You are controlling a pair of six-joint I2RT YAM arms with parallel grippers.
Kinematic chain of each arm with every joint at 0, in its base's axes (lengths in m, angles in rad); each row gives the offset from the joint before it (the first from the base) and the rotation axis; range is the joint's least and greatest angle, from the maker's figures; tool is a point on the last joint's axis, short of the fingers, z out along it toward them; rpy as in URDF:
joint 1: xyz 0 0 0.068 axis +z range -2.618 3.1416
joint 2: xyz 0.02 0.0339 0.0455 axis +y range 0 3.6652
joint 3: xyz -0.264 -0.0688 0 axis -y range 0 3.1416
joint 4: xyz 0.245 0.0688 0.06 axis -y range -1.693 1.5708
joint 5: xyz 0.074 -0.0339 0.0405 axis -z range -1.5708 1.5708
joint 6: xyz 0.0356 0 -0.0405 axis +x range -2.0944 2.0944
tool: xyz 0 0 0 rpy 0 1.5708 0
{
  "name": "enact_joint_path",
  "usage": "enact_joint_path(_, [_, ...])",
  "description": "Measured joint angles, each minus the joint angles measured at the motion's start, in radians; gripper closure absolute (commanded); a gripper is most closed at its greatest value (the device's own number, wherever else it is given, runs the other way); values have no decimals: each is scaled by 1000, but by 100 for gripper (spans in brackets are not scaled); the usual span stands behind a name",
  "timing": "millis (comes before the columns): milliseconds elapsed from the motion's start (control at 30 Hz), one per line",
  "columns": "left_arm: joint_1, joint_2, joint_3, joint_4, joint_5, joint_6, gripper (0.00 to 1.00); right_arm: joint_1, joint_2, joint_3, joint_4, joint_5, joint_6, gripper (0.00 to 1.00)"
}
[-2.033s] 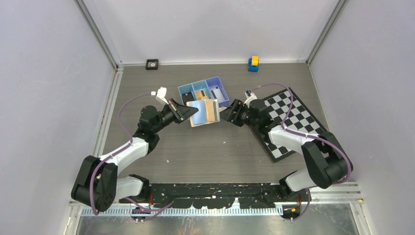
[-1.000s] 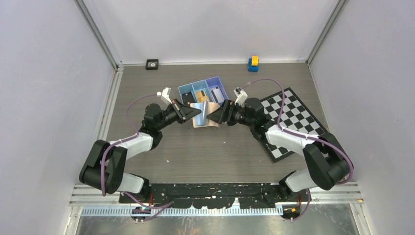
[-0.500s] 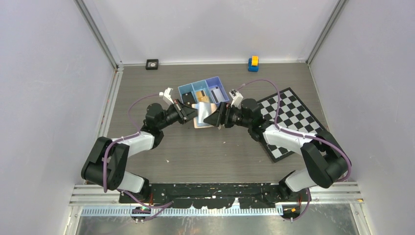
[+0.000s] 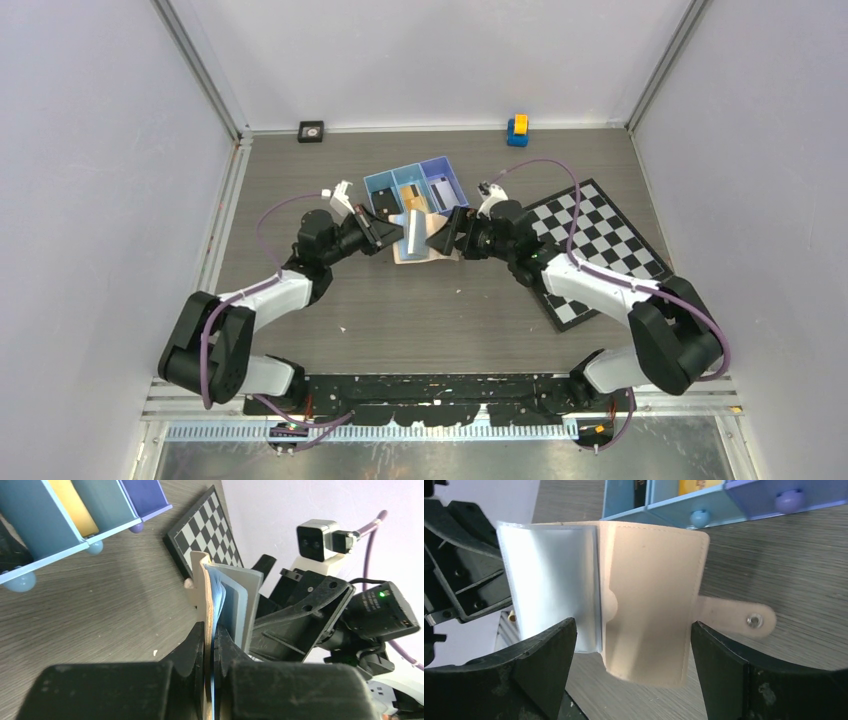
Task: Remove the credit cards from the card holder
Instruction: Remove the credit card from the card holder.
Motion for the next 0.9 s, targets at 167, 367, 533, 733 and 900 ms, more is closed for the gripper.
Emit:
enact_joint_path(167, [0, -32, 0, -61, -39, 29, 100, 0, -58, 0, -49, 80, -12, 8])
enact_joint_path(367, [0, -71, 0, -79, -65, 39, 100, 1, -74, -6, -16, 76, 2, 6])
enact_joint_path(533, [7, -98, -3, -79, -70, 39, 100, 0, -117, -69, 31, 78, 16, 6])
enact_joint_path(733, [9, -100, -3, -79, -75, 38, 100, 0, -261, -129, 63, 99, 6, 20])
enact_joint_path(900, [9, -99, -3, -74, -72, 33, 100, 0, -296, -132, 128, 63, -6, 38])
